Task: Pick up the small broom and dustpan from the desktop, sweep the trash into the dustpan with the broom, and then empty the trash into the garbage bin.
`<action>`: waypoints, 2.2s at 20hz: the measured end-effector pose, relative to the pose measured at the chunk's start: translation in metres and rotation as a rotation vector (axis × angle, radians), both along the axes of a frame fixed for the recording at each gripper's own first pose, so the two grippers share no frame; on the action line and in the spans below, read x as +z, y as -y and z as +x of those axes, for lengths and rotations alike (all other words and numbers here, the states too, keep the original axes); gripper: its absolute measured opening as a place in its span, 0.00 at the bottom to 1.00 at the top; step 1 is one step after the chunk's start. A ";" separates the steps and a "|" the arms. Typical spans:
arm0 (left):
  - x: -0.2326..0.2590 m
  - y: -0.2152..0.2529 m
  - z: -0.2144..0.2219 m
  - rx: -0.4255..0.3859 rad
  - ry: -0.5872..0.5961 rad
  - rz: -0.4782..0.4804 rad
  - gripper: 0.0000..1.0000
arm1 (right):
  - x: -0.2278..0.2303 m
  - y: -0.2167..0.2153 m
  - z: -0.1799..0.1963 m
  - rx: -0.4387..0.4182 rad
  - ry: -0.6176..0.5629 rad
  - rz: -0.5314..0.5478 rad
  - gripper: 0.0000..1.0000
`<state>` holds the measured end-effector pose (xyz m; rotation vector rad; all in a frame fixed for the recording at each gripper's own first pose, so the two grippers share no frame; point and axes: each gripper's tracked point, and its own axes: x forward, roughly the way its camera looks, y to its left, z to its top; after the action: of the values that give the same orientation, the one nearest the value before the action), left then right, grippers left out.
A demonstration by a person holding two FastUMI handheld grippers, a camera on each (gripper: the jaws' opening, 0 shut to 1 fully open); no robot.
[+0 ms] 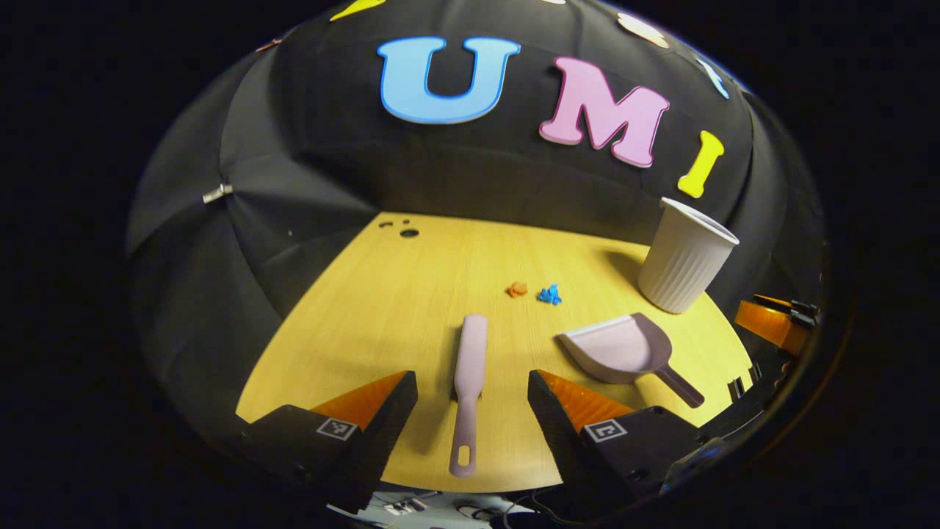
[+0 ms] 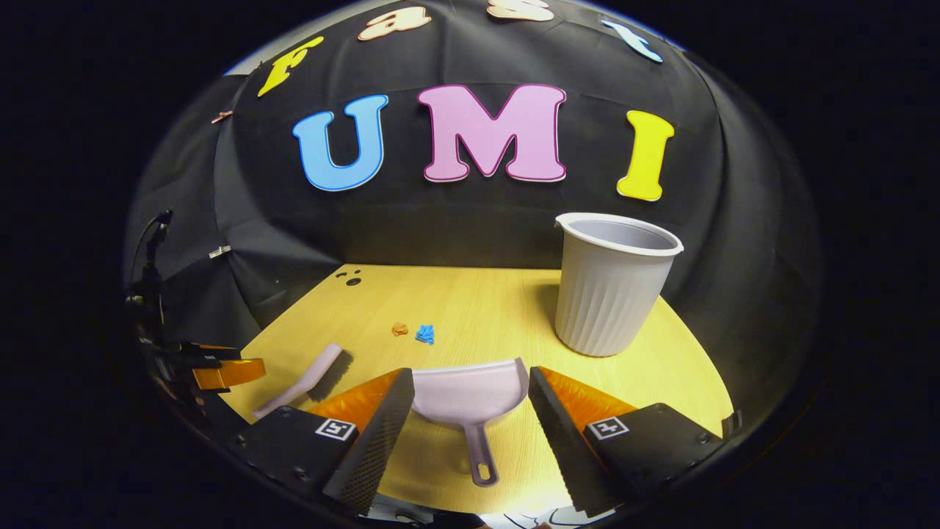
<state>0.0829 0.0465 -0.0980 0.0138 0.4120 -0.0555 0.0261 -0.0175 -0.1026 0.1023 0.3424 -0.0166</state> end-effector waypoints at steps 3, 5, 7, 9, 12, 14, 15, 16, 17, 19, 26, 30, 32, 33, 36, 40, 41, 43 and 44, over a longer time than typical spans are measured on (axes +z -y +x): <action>-0.027 -0.008 0.020 0.021 -0.101 0.026 0.96 | -0.010 0.002 0.007 0.005 -0.022 -0.008 0.98; -0.042 -0.008 0.032 0.023 -0.163 0.022 0.96 | -0.019 0.001 0.015 0.020 -0.045 -0.008 0.98; -0.058 -0.009 0.046 0.028 -0.220 0.028 0.96 | -0.028 0.003 0.021 0.023 -0.071 -0.006 0.98; -0.073 -0.010 0.056 0.038 -0.290 0.036 0.96 | -0.037 0.008 0.025 0.020 -0.091 -0.003 0.98; -0.094 -0.010 0.068 0.055 -0.370 0.057 0.96 | -0.049 0.014 0.032 0.012 -0.121 0.002 0.98; -0.104 -0.010 0.073 0.049 -0.407 0.090 0.96 | -0.057 0.016 0.032 0.013 -0.146 0.010 0.98; -0.109 -0.010 0.077 0.047 -0.425 0.111 0.96 | -0.062 0.016 0.035 0.018 -0.163 0.017 0.98; -0.113 -0.010 0.079 0.045 -0.438 0.130 0.96 | -0.066 0.017 0.037 0.019 -0.175 0.023 0.98; -0.115 -0.010 0.081 0.046 -0.446 0.143 0.96 | -0.069 0.017 0.038 0.020 -0.183 0.030 0.98; -0.120 -0.009 0.084 0.053 -0.464 0.134 0.94 | -0.073 0.017 0.040 0.023 -0.198 0.033 0.98; -0.124 -0.005 0.086 0.028 -0.465 0.152 0.59 | -0.083 0.009 0.039 0.047 -0.227 0.053 0.99; -0.124 -0.003 0.087 0.033 -0.438 0.151 0.40 | -0.083 0.001 0.036 0.065 -0.232 0.054 0.98; -0.122 -0.002 0.087 0.020 -0.411 0.144 0.34 | -0.085 -0.002 0.031 0.068 -0.244 0.056 0.98; -0.123 -0.003 0.087 0.008 -0.398 0.136 0.32 | -0.086 -0.002 0.029 0.067 -0.248 0.055 0.99; -0.115 0.000 0.078 0.006 -0.362 0.020 0.24 | -0.085 0.002 0.022 0.051 -0.257 0.052 0.98; -0.094 -0.009 0.058 0.007 -0.282 -0.012 0.25 | -0.089 0.002 0.009 0.040 -0.285 0.055 0.99; -0.087 -0.009 0.050 0.003 -0.263 -0.018 0.25 | -0.090 0.001 0.008 0.038 -0.293 0.056 0.99; -0.076 -0.013 0.030 0.001 -0.227 -0.028 0.25 | -0.095 -0.002 0.006 0.027 -0.315 0.055 0.99; -0.072 -0.016 0.018 0.006 -0.221 -0.021 0.25 | -0.100 0.002 0.004 0.005 -0.341 0.033 0.99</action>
<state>0.1012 0.0622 -0.1704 -0.0145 0.6323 -0.0558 0.0300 -0.0192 -0.2028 0.1316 0.6837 -0.0232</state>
